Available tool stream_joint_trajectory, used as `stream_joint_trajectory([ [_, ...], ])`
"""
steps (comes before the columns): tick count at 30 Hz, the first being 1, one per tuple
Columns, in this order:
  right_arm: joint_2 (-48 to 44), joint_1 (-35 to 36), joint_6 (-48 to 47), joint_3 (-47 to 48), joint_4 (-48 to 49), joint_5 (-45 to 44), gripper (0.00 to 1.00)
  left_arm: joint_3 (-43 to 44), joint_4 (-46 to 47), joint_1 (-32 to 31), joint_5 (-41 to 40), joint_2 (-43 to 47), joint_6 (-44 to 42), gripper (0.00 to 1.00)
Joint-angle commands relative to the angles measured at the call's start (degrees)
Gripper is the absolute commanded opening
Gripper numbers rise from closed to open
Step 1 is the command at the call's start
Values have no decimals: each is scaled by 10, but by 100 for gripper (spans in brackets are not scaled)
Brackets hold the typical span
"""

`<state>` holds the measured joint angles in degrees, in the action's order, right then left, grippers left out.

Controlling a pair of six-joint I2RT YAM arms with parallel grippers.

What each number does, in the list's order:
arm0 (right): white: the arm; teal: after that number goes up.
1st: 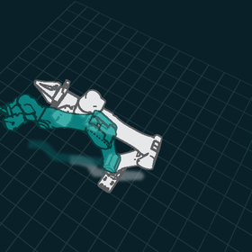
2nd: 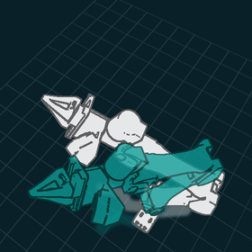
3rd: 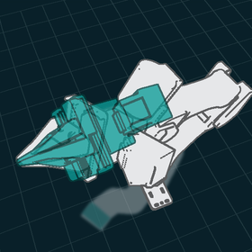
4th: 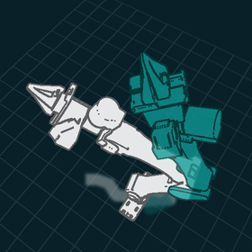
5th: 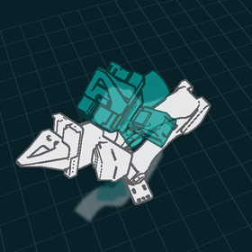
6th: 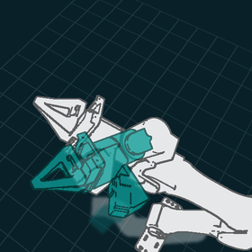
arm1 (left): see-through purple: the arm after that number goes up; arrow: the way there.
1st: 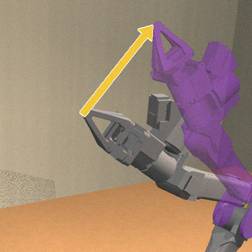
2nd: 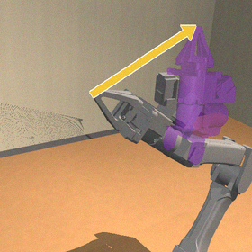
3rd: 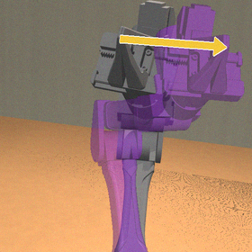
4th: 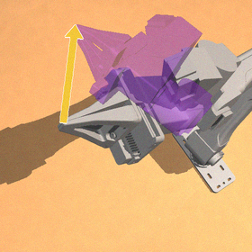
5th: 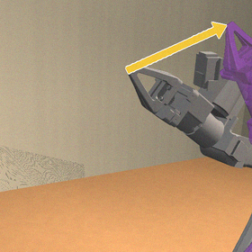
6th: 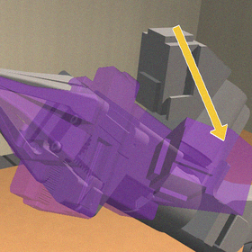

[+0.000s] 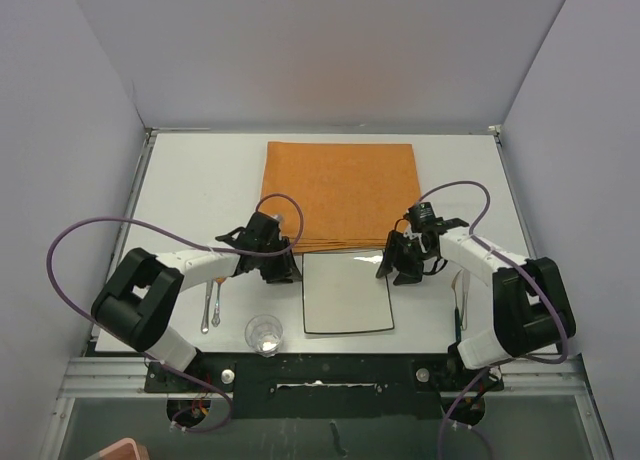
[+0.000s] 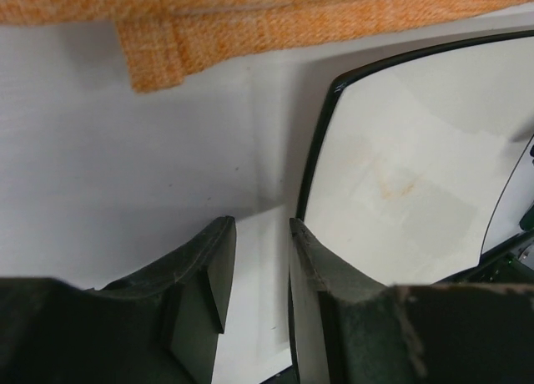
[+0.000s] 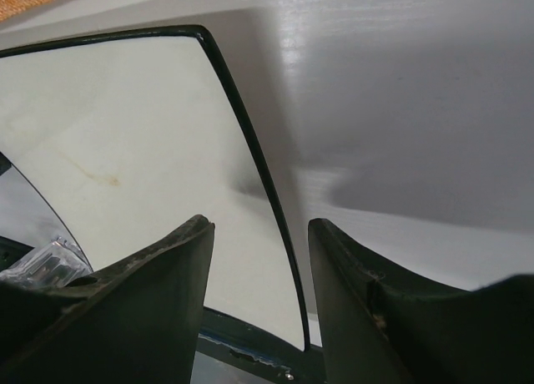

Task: Set the dinner table for one person
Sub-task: Pick up the plate at the center of the board.

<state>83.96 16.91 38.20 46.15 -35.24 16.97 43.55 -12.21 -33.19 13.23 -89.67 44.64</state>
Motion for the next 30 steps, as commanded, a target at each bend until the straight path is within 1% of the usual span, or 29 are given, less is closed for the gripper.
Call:
stream_joint_trajectory([
  [1,14,6,1,7,35,0,50,-24,56,5,26,1,20,31],
  [12,46,8,-13,-5,64,3,49,-42,70,2,21,16,38,31],
  [14,47,8,-14,-12,77,12,44,-42,69,1,20,17,38,31],
  [15,48,8,-14,-15,84,17,40,-42,69,0,20,18,38,31],
  [17,48,9,-12,-22,101,27,26,-40,67,-2,17,19,37,31],
  [18,48,9,-12,-25,110,32,22,-39,64,-3,16,21,36,31],
  [25,38,10,-6,-41,160,74,18,-21,46,-7,7,17,22,30],
  [27,32,11,-6,-42,169,82,12,-17,43,-7,6,16,19,30],
  [30,21,11,-7,-43,182,95,0,-12,38,-7,5,14,15,30],
])
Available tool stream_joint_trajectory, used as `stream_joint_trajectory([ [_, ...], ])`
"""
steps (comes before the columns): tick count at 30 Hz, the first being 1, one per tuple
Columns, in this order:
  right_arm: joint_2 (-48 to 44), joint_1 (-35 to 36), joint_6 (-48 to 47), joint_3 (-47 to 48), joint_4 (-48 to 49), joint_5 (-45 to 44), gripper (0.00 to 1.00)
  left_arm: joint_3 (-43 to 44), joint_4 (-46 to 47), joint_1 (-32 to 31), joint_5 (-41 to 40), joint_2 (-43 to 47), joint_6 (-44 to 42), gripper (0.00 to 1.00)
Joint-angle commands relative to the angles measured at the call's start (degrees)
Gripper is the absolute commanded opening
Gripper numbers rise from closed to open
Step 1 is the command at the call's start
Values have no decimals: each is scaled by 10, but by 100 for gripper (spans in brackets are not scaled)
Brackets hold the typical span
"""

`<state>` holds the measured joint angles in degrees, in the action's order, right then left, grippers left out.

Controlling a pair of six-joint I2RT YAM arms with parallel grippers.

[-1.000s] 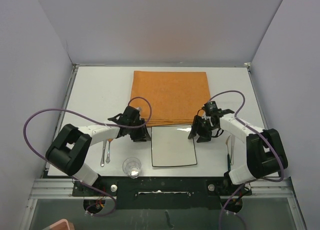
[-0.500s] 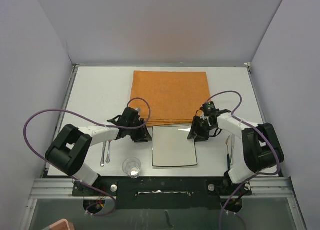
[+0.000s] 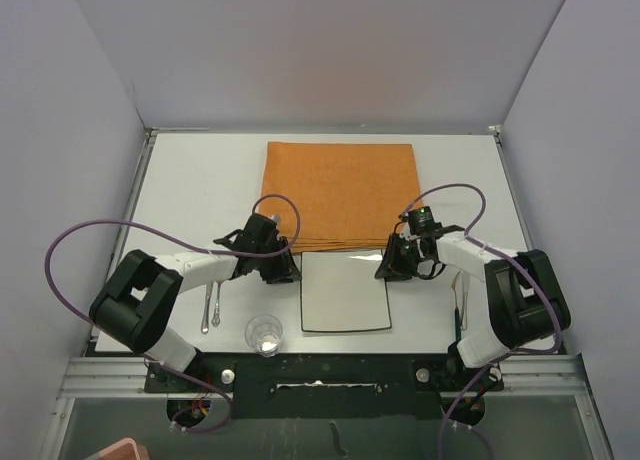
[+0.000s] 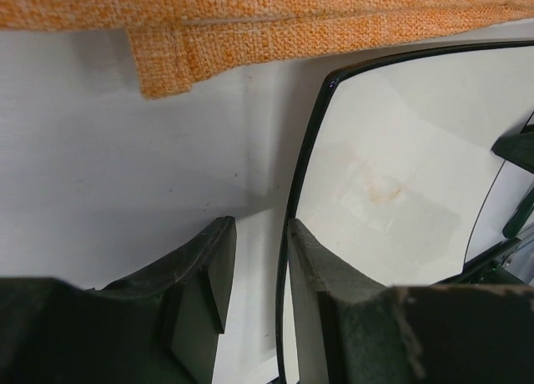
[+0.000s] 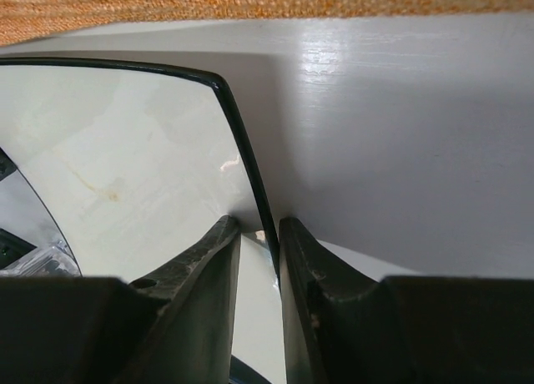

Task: Set the dinner table for one person
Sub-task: Pick up the plate at the center of the board.

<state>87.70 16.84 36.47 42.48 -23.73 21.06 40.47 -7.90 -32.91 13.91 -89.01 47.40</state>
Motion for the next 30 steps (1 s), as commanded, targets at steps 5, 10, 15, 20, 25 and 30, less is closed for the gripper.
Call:
stream_joint_trajectory([
  [5,-41,15,10,-7,98,89,0,27,-8,-10,-2,0,-17,30],
  [10,-77,17,8,-8,121,100,0,40,-10,-10,1,-12,-21,30],
  [15,-73,17,-7,8,95,92,0,43,-8,-10,8,-32,-20,30],
  [20,-75,17,-10,9,88,88,0,59,0,-12,13,-39,-13,28],
  [25,-82,17,-11,11,83,85,0,64,8,-14,16,-45,-9,7],
  [30,-109,27,-20,12,86,71,0,69,22,-17,24,-42,-5,0],
])
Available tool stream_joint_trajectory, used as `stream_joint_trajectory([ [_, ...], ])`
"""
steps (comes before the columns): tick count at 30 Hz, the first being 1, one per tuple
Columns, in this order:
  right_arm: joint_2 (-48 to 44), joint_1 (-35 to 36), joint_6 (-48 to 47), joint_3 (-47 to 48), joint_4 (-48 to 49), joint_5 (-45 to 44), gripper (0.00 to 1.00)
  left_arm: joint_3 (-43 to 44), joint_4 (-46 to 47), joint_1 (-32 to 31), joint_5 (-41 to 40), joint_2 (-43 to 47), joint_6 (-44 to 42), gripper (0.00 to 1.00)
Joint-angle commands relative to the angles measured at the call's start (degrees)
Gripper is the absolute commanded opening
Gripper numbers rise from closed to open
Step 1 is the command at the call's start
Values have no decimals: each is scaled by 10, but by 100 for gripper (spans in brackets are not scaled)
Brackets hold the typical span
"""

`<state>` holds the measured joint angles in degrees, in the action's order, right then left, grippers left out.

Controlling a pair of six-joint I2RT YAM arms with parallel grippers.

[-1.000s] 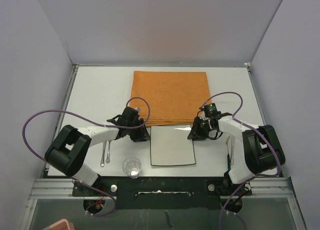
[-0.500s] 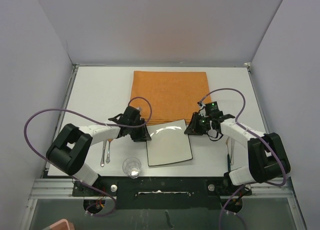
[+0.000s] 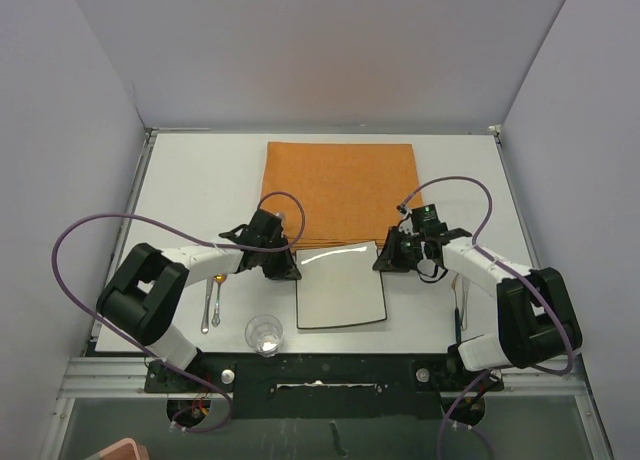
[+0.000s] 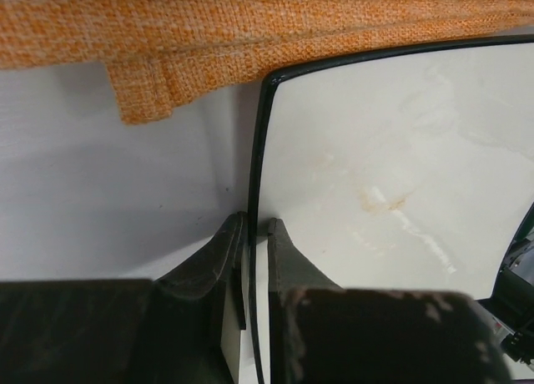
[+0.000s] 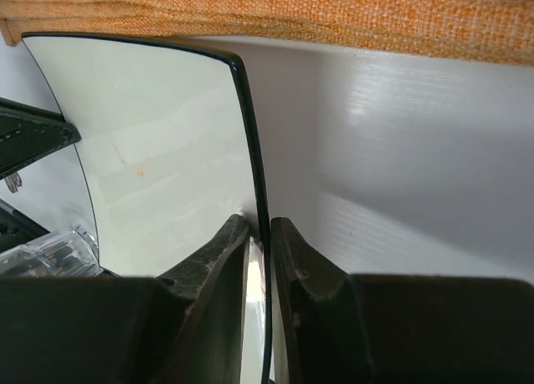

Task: Set the dinner table for one person
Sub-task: Pick up the plate at the center of the board.

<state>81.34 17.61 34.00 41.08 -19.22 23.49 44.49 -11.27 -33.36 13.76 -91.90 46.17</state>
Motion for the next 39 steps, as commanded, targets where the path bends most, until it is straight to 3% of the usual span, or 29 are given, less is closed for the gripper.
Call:
stream_joint_trajectory([
  [1,-47,21,3,28,41,47,0,32,58,-13,27,-10,7,0],
  [12,-3,41,-1,84,37,34,0,106,12,-12,15,33,-20,0],
  [20,70,84,-8,157,32,18,0,167,1,-8,25,17,-22,0],
  [32,119,57,-37,258,9,12,0,253,-18,11,35,-9,-39,0],
  [39,179,21,-38,350,4,13,0,344,-26,38,45,-72,-47,0],
])
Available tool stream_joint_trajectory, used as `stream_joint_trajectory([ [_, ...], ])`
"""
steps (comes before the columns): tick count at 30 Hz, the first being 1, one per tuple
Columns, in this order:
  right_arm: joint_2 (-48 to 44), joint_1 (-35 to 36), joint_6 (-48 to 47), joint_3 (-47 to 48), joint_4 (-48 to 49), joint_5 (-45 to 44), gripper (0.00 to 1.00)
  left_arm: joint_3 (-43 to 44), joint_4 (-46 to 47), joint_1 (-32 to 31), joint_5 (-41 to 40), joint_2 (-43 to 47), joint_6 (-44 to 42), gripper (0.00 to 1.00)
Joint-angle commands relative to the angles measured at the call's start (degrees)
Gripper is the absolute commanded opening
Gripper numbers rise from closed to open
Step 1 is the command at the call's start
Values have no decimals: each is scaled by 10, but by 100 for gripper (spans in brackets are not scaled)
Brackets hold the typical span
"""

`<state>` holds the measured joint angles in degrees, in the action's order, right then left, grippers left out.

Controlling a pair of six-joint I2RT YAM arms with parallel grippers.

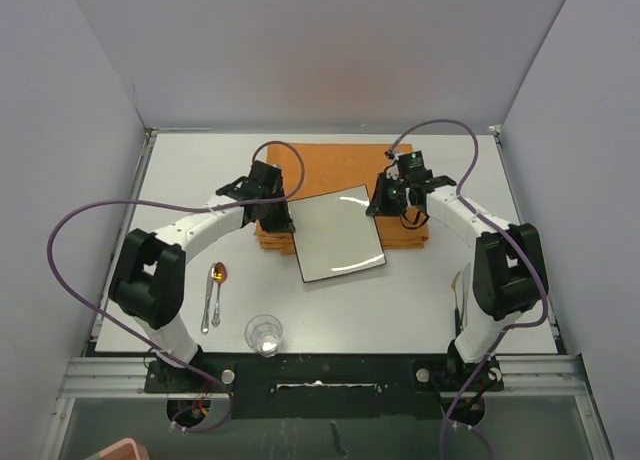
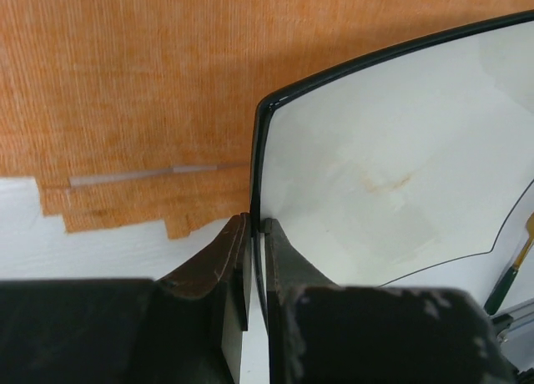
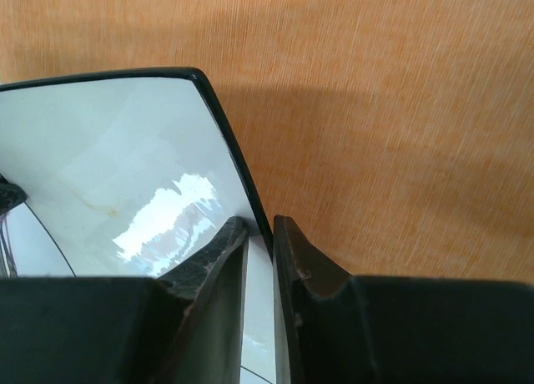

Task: Set the dinner table for one person
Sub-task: Pick up the plate at the center of the board, then place the plate on the napkin.

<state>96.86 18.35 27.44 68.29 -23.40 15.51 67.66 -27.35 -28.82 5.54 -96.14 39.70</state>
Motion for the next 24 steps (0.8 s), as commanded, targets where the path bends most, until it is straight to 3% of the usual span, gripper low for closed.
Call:
stream_joint_trajectory([
  [1,33,12,24,95,42,92,0,136,126,-3,127,-46,10,0],
  [10,100,-1,-16,224,-3,68,0,361,32,30,109,-159,-49,0],
  [16,153,-14,-26,262,-7,50,0,440,26,50,124,-237,-46,0],
  [20,190,-18,-47,279,-19,27,0,459,11,53,122,-283,-51,0],
  [24,219,-30,-58,296,-17,20,0,411,55,53,133,-282,-39,0],
])
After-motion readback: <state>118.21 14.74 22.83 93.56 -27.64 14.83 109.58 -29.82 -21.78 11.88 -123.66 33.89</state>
